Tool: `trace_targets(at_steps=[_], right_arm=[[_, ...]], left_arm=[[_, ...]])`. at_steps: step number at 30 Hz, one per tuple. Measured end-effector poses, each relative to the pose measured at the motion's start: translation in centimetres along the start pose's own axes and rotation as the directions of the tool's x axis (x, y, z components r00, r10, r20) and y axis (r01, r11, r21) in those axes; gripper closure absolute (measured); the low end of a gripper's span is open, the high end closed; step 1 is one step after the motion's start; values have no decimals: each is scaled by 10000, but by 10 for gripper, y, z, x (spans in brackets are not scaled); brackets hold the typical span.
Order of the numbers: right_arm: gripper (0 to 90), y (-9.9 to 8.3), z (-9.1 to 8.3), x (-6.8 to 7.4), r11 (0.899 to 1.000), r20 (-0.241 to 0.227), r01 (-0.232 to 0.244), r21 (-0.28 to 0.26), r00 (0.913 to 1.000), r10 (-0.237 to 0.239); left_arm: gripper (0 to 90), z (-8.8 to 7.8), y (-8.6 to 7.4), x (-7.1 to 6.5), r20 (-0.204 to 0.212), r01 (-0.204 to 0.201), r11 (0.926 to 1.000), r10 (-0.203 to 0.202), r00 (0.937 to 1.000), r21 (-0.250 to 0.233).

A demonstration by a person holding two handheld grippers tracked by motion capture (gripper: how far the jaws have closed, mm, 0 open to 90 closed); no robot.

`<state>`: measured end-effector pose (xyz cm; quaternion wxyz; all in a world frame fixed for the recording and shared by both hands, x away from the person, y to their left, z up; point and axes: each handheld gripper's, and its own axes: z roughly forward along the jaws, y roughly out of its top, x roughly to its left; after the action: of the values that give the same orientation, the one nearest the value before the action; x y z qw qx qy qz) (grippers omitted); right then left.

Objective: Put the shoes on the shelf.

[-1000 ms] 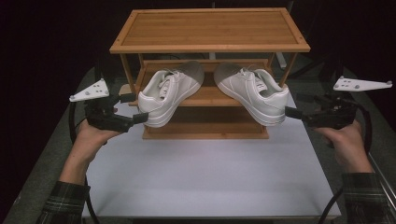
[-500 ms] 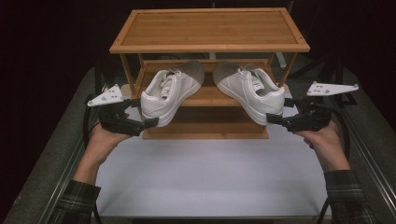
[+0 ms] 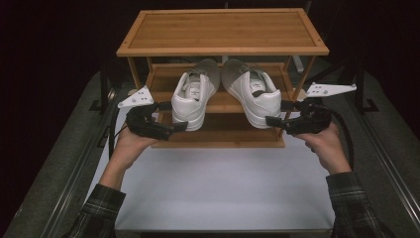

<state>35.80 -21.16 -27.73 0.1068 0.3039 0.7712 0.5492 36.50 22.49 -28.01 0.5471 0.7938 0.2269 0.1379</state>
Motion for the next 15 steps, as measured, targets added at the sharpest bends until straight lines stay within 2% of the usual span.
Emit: trace_targets(at_steps=[7, 15], right_arm=[[183, 5, 13, 5, 10000, -167, 94, 19, 9998, -93], [202, 12, 30, 11, 9997, -364, 225, 39, 9991, -223]], left_arm=[[115, 15, 6, -1, 41, -29, 10000, 29, 10000, 63], [133, 29, 11, 1, 113, 133, 9999, -132, 9998, -12]])
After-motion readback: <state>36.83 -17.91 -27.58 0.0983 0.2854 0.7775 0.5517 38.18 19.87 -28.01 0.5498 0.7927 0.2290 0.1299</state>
